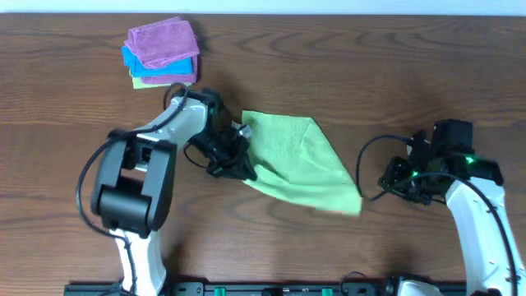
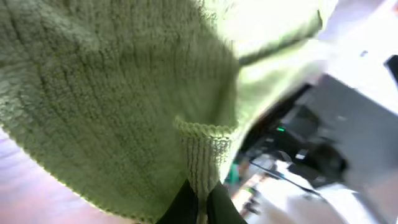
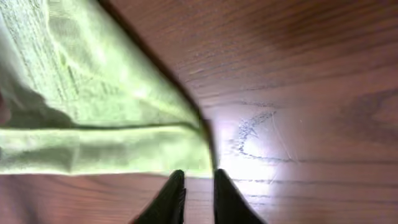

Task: Fold the cloth
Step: 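Hold the cloth with both grippers and stretch it apart, lifting, then lower the cloth flat onto the table with both grippers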

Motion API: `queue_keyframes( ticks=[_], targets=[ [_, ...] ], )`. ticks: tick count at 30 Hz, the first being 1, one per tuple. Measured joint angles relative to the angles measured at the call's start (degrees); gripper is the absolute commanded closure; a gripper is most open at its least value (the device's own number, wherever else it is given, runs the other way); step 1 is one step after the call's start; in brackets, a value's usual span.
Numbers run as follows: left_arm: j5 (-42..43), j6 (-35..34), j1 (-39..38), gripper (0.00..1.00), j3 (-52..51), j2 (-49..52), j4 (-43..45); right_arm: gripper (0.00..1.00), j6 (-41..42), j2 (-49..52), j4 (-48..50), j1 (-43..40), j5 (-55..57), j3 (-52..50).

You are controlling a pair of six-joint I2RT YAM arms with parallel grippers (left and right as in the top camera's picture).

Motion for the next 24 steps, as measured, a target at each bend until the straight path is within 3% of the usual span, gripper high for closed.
queue_keyframes(
  ticks=[2,5,7,10,24],
  targets=[
    [-3.2,0.2,0.0,0.92,0.9,-1.9,-0.1,0.63,-0.5,0.0,0.1,0.0,0.1,0.0],
    [-8.3,0.6,-0.1,0.69,4.0,-4.9,-0.7,0.52,-1.3,0.0,0.1,0.0,0.0,0.0],
    [-10.6,0.9,-0.2,0.49,5.8,-6.5,-1.1,0.46,-2.2,0.0,0.4,0.0,-0.7,0.0],
    [-14.5,1.0,-0.7,0.06,7.3,-9.0,-2.3,0.38,-3.8,0.0,1.6,0.4,-2.1,0.0],
    [-22.4,0.9,-1.5,0.05,7.4,-10.1,-1.4,0.37,-6.4,4.6,18.4,18.9,3.2,0.0]
  ],
)
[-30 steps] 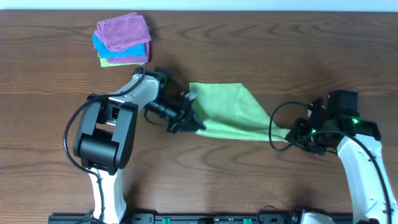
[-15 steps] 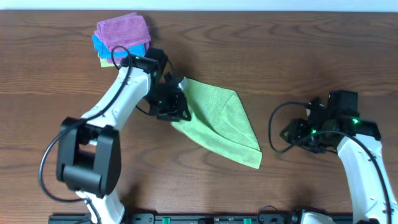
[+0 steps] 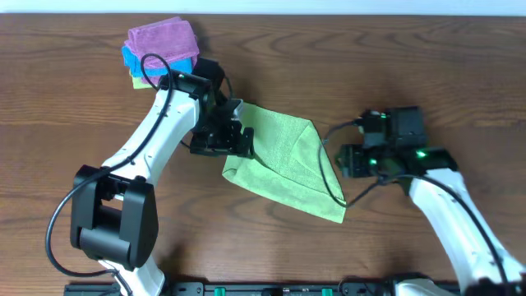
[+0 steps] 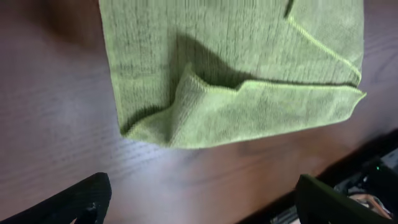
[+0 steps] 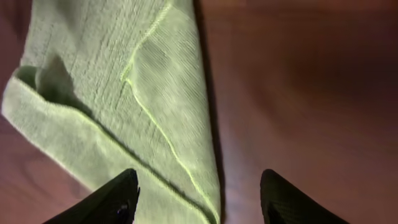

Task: Fold the cloth
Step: 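Lower the cloth flat onto the table with both grippers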

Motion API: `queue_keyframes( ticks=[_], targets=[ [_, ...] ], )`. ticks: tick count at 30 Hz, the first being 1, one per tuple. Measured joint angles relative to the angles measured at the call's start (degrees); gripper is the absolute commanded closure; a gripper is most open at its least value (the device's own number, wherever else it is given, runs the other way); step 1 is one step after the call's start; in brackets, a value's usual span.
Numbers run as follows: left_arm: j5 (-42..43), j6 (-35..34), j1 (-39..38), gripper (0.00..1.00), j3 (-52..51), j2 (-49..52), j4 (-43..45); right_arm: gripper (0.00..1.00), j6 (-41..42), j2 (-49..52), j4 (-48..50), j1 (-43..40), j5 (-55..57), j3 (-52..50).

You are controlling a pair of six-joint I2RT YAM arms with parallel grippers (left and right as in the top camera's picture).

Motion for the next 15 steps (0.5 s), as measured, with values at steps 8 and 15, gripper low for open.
queue_keyframes(
  ticks=[8,15],
  targets=[
    [-1.5,0.0,0.0,0.05,0.0,0.0,1.7,0.37,-0.7,11.2,4.3,4.8,3.4,1.4],
    [-1.7,-0.5,1.1,0.04,0.0,0.0,0.8,0.37,-1.7,18.5,4.9,10.0,6.4,8.9]
  ],
)
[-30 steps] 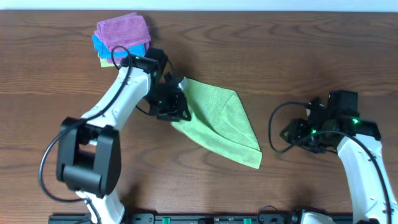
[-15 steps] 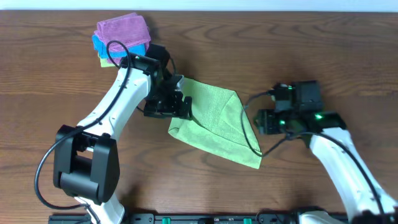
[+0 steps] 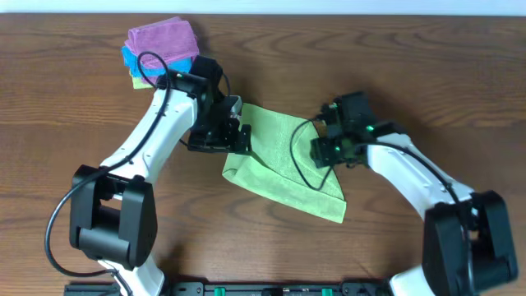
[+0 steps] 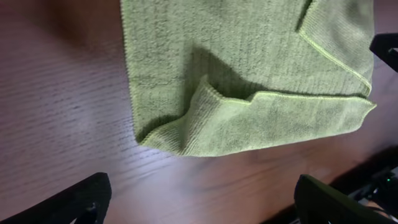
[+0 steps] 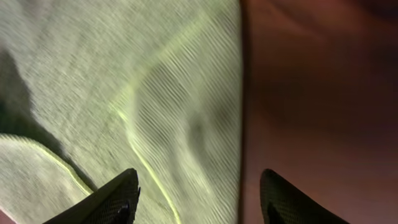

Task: Fold the cloth
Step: 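Lower the cloth flat onto the table with both grippers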

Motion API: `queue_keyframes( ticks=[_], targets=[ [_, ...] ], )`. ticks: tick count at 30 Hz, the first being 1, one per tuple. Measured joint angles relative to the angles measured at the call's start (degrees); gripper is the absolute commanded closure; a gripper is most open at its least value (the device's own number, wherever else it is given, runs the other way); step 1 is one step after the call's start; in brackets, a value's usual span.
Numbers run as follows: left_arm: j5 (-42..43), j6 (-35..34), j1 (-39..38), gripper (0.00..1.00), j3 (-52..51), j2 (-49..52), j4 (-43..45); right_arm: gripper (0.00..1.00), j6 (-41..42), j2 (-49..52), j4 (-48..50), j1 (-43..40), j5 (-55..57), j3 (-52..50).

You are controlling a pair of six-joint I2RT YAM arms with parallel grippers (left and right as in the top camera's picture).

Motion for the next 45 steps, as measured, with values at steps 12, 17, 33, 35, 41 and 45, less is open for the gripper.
queue_keyframes(
  ticks=[12,17,33,35,41,45],
  targets=[
    [-0.1,-0.1,0.7,0.05,0.0,0.0,-1.1,0.42,-0.6,6.9,2.5,5.4,2.4,2.4],
    [-0.1,-0.2,0.7,0.04,0.0,0.0,-1.6,0.52,-0.9,8.5,3.7,5.9,2.8,2.5],
    [-0.1,-0.2,0.7,0.05,0.0,0.0,-1.7,0.99,0.7,8.5,5.0,6.6,3.6,2.6],
    [-0.1,-0.2,0.7,0.05,0.0,0.0,-1.7,0.99,1.0,8.5,4.7,6.6,4.3,2.8],
    [-0.1,-0.2,0.7,0.05,0.0,0.0,-1.7,0.99,2.1,8.5,0.6,6.6,10.4,6.5],
    [-0.1,-0.2,0.7,0.05,0.0,0.0,-1.7,0.99,2.3,8.5,-0.8,6.6,16.3,10.0]
  ],
)
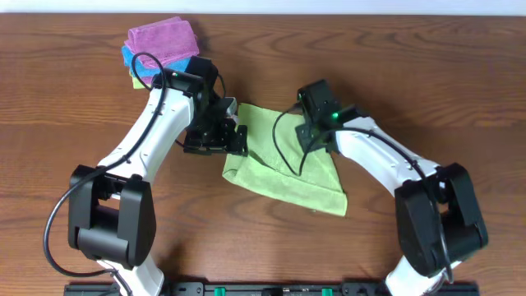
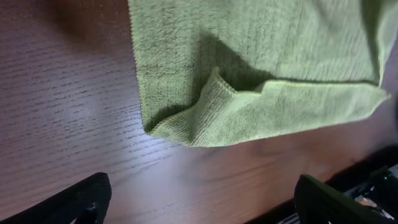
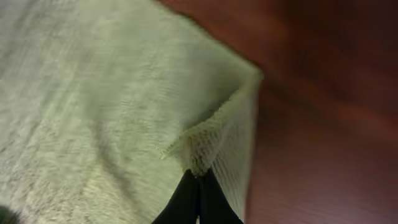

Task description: Fold the cloth

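A green cloth [image 1: 283, 164] lies partly folded on the wooden table, its long side slanting from upper left to lower right. My left gripper [image 1: 223, 138] hangs open over the cloth's left edge; the wrist view shows its fingertips [image 2: 81, 199] wide apart above bare wood, with a rumpled cloth corner [image 2: 214, 84] ahead of them. My right gripper [image 1: 316, 140] is shut on the cloth's upper right corner [image 3: 205, 152], which is pinched into a small peak between the fingers.
A stack of folded cloths [image 1: 163, 51], purple over blue over yellow-green, sits at the back left of the table [image 1: 427, 74]. Both arms reach in over the middle, the left from the front left and the right from the front right.
My right gripper was open over the cloth's right part; now it is farther up and left, shut on the upper right corner. The left gripper stayed open at the left edge.
At first my left gripper held the cloth's left side while the right one was shut by the lower right corner. Then both stood open and the cloth lay flatter. The right gripper moved over the cloth and now pinches its upper right corner.
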Motion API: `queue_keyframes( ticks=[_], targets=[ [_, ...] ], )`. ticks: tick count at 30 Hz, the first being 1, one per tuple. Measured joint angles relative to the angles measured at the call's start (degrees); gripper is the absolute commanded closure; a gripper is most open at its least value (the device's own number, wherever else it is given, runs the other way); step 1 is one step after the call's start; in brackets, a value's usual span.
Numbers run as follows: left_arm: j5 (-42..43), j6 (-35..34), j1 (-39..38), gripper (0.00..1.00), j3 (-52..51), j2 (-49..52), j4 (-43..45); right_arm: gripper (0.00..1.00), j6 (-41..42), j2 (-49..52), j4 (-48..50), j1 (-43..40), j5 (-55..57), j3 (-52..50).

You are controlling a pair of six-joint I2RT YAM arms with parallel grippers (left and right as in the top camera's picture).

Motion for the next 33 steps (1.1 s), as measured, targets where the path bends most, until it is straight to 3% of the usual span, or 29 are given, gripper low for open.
queue_keyframes(
  ticks=[6,12,15,17,18,21,27,33],
  targets=[
    [0.0,0.0,0.0,0.05,0.0,0.0,0.0,0.99,0.0,0.0,1.4,-1.7,5.1,1.0],
    [0.0,0.0,0.0,0.05,0.0,0.0,0.0,0.98,0.0,0.0,8.8,-6.3,7.4,1.0],
    [0.0,-0.1,0.0,0.05,0.0,0.0,0.0,0.83,-0.3,0.0,12.0,-8.2,8.2,1.1],
    [0.0,-0.2,0.0,0.05,0.0,0.0,0.0,0.53,-0.1,0.0,13.7,-9.3,9.0,1.1],
    [0.0,-0.2,0.0,0.04,0.0,0.0,0.0,0.42,0.1,0.0,14.2,-9.8,9.3,1.1],
    [0.0,-0.2,0.0,0.05,0.0,0.0,0.0,0.25,-0.3,0.0,15.0,-10.9,10.8,1.1],
    [0.0,-0.2,0.0,0.05,0.0,0.0,0.2,0.19,-0.3,0.0,9.2,-11.1,12.1,1.9],
    [0.0,-0.2,0.4,0.05,0.3,0.0,0.4,0.19,-6.0,0.0,-1.9,-9.6,-3.0,5.1]
  ],
)
